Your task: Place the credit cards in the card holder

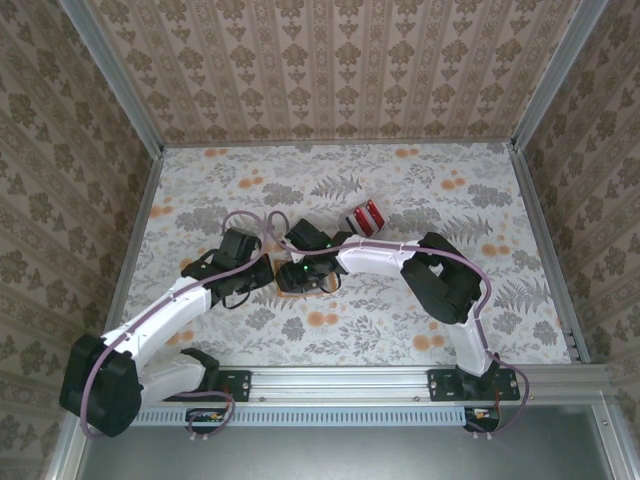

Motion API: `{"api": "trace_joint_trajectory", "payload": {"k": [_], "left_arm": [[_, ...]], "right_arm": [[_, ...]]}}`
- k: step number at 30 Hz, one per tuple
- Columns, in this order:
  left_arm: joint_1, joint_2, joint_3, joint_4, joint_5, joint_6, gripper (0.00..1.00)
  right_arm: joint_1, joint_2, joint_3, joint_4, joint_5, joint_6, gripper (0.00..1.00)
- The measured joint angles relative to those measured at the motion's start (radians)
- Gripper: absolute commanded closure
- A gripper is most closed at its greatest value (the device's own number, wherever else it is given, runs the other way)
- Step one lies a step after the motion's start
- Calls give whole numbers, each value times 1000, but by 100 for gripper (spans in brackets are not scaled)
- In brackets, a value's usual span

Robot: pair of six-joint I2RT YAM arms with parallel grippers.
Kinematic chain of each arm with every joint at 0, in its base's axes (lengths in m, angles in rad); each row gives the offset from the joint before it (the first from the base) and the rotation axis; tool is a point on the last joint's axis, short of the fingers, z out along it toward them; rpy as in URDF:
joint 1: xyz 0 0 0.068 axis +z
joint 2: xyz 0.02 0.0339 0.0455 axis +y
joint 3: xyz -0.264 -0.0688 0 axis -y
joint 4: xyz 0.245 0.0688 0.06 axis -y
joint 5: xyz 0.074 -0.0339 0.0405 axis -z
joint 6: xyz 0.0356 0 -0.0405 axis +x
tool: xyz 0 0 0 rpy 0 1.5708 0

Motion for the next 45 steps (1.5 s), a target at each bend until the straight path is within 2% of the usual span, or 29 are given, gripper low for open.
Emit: {"api": "trace_joint_trajectory", "payload": {"k": [14,24,45], "left_arm": [[1,-10,0,-11,0,0,100],[13,-20,0,-11,0,0,100],[34,-21,-2,-10,0,1,100]], "right_arm": [[-16,-50,-63,26,-21,7,49],[-49,-73,-120,91,-95,43,50],[-129,-90,-219,270,-270,150,45]]}}
